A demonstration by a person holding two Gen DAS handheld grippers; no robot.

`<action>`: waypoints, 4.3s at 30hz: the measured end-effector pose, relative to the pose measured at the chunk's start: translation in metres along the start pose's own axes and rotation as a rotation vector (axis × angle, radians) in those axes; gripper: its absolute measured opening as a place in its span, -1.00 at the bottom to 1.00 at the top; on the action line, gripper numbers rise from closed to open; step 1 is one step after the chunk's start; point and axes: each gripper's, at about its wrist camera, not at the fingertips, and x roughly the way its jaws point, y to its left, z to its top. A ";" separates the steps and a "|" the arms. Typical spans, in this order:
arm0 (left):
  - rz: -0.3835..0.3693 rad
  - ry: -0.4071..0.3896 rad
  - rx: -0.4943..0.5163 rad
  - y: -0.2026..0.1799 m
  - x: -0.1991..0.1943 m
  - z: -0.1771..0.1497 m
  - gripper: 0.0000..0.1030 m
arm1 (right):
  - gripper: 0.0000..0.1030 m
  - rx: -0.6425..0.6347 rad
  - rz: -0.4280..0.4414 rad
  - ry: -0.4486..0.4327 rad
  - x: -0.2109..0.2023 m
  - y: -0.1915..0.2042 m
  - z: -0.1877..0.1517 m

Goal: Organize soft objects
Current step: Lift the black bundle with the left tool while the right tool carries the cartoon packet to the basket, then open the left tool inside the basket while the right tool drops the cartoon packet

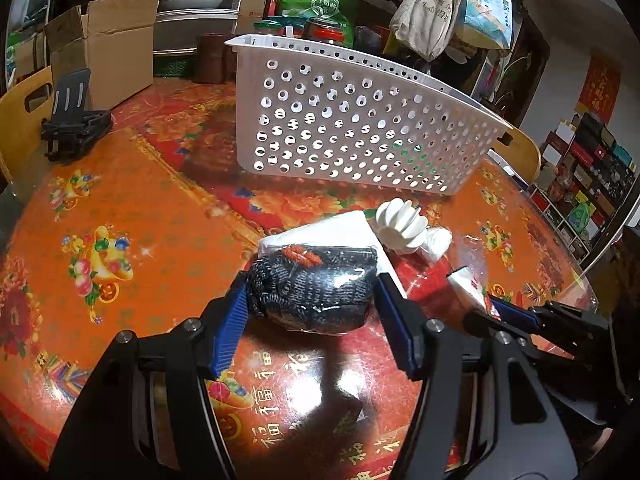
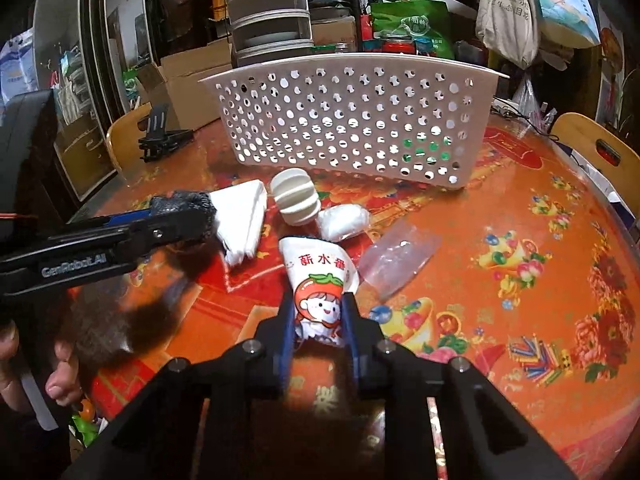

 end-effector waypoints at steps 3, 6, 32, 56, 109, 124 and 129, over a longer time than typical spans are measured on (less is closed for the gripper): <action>0.004 -0.002 0.000 0.000 0.000 0.000 0.15 | -0.65 0.000 0.012 -0.020 -0.006 0.001 -0.002; 0.007 -0.007 0.006 0.000 -0.001 -0.001 0.15 | -0.66 0.002 0.015 -0.037 -0.012 0.001 -0.001; 0.018 -0.113 0.045 -0.016 -0.054 0.010 0.15 | -0.66 0.003 -0.014 -0.129 -0.047 -0.018 0.009; -0.006 -0.150 0.096 -0.042 -0.079 0.095 0.15 | -0.66 -0.054 -0.039 -0.203 -0.081 -0.040 0.087; 0.106 0.266 0.045 -0.031 0.147 0.240 0.27 | -0.32 -0.073 -0.142 0.223 0.126 -0.089 0.233; 0.051 0.144 0.050 -0.040 0.092 0.247 0.97 | 0.40 -0.053 -0.100 0.084 0.059 -0.096 0.235; 0.019 0.086 0.089 -0.046 0.054 0.241 1.00 | 0.62 -0.067 -0.098 0.035 0.027 -0.088 0.228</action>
